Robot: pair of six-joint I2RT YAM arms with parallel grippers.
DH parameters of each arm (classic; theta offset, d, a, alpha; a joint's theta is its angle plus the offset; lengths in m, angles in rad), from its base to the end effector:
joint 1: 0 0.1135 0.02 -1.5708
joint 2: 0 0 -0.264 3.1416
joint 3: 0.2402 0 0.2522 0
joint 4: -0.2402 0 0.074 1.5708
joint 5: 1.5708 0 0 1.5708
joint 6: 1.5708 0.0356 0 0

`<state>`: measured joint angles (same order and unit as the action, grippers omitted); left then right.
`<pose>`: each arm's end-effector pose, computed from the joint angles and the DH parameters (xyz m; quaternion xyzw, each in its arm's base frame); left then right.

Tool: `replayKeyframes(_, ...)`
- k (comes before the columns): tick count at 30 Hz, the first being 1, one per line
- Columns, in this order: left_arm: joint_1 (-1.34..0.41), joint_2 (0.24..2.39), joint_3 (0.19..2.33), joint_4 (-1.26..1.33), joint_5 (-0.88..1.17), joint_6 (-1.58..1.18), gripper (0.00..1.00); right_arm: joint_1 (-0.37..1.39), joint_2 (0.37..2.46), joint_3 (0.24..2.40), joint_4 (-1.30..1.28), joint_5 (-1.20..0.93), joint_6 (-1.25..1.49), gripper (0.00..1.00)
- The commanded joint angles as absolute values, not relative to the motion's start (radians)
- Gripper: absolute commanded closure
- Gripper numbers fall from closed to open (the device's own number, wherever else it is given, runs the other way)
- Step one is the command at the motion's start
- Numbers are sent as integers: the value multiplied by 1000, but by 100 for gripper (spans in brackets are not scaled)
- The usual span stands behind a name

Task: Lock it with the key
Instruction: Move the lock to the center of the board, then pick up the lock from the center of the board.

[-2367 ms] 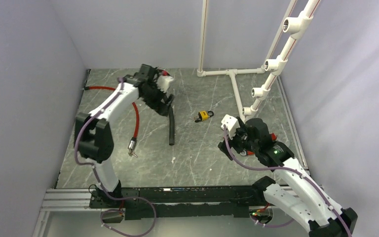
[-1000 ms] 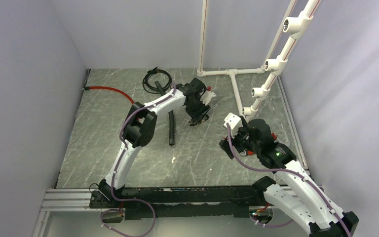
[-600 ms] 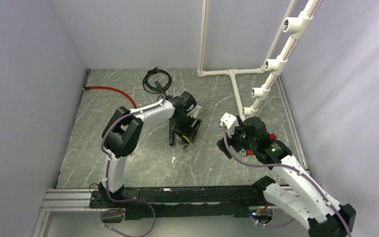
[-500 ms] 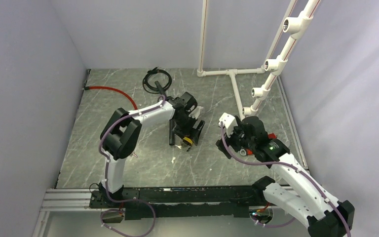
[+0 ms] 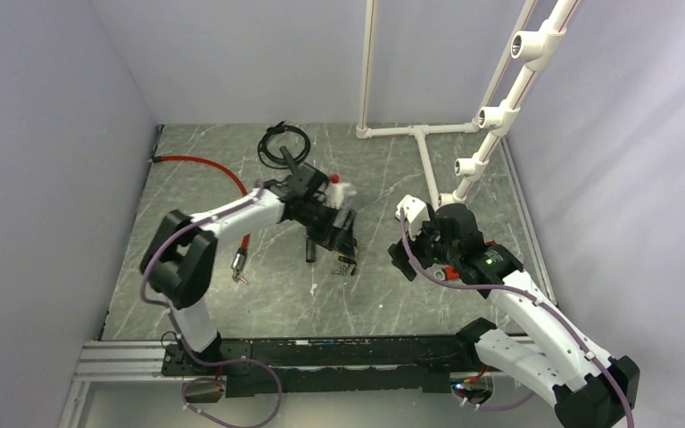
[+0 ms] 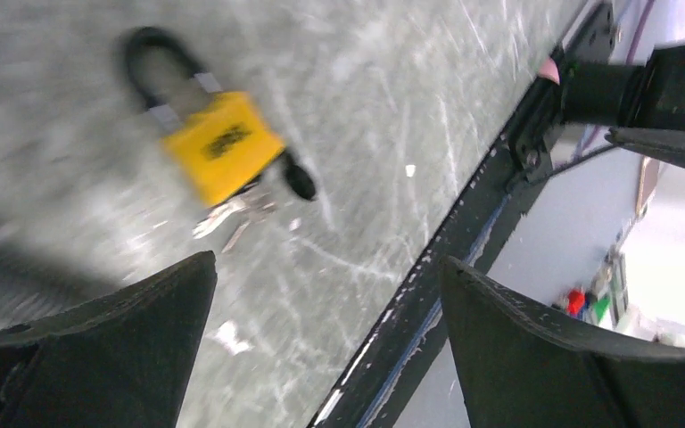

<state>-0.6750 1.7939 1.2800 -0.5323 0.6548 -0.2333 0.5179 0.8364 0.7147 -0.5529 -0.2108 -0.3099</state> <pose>0.2772 -0.2497 0.2143 0.2817 0.8740 -0.3868 0.0844 0.1514 0.0948 0.2713 -0.4022 0.8023 0.1390 0.4187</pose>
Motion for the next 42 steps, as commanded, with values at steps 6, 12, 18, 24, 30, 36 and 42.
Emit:
replayKeyframes(6,-348,1488,1275,-574,493,-190,1,543,992,844,-468,-328,-44,1)
replayKeyframes(12,-218,1421,1282,-622,458,-232,1,626,1224,935,-496,-373,-2,2)
replayKeyframes(18,-127,1337,1239,-598,456,-250,1,645,1445,1036,-538,-426,62,2)
replayKeyframes(24,-73,1318,1253,-589,457,-256,1,662,1567,1059,-493,-410,107,1)
replayKeyframes(30,-45,1308,1264,-585,461,-270,1,663,1679,1077,-458,-377,130,1)
replayKeyframes(36,-32,1300,1259,-579,469,-280,1,662,1773,1160,-436,-375,110,0)
replayKeyframes(42,-20,1301,1251,-575,472,-277,0,670,1877,1279,-412,-426,75,0)
